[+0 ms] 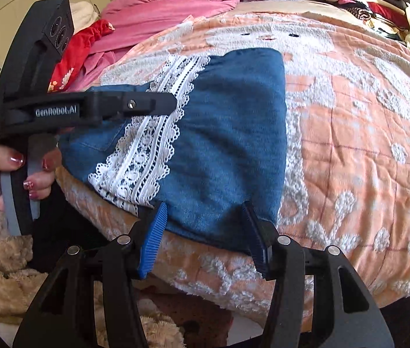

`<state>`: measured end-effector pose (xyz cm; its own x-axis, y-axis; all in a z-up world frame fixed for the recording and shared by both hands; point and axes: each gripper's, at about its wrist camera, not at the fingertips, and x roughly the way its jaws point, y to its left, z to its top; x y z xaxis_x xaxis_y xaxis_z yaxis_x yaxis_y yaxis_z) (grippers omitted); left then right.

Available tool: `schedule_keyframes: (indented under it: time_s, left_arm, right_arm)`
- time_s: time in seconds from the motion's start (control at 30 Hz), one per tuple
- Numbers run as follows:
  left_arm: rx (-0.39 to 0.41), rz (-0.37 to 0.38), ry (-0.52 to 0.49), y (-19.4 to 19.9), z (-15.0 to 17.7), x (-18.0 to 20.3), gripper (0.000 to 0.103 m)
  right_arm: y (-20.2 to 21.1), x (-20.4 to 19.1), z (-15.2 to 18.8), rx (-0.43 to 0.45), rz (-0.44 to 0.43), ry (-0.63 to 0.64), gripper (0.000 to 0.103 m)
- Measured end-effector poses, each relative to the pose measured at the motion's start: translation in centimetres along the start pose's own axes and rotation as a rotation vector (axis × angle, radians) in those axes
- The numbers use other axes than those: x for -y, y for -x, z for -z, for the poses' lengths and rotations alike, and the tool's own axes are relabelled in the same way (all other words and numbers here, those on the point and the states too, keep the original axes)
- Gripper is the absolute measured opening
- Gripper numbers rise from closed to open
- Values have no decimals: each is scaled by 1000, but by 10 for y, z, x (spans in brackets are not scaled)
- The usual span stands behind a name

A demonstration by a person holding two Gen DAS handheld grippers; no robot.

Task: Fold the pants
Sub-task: 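Open both grippers and move them toward the elastic waistband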

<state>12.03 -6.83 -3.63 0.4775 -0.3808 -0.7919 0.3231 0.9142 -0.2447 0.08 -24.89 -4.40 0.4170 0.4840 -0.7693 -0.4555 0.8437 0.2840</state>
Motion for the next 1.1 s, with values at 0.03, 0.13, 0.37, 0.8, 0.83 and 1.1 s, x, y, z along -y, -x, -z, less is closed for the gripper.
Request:
schedule_keyframes:
  time_s: [0.03,0.13,0.37,0.8,0.83,1.1]
  left_arm:
    - [-7,-17,-6,-3,2,2,69]
    - [-17,-76,-44,-12,7,7,71]
    - [-16,-138,-49,-19,12,12,74]
    - [28,-141,-19,14,13,13,88]
    - [37,-142,-15,17,13,13,89]
    - [123,-169,14,55,11,6,91]
  right_arm:
    - [-1,0,1,-1,-1,1,52]
    - [-2,0,1,0,-8,-7,52]
    - [1,2,2,-9,-22,-7,54]
    - [8,3,0,-6,-19,-33,64]
    - [10,4,0,-6,-18,-37,65]
    - [24,6,-6,26,5,-49,75]
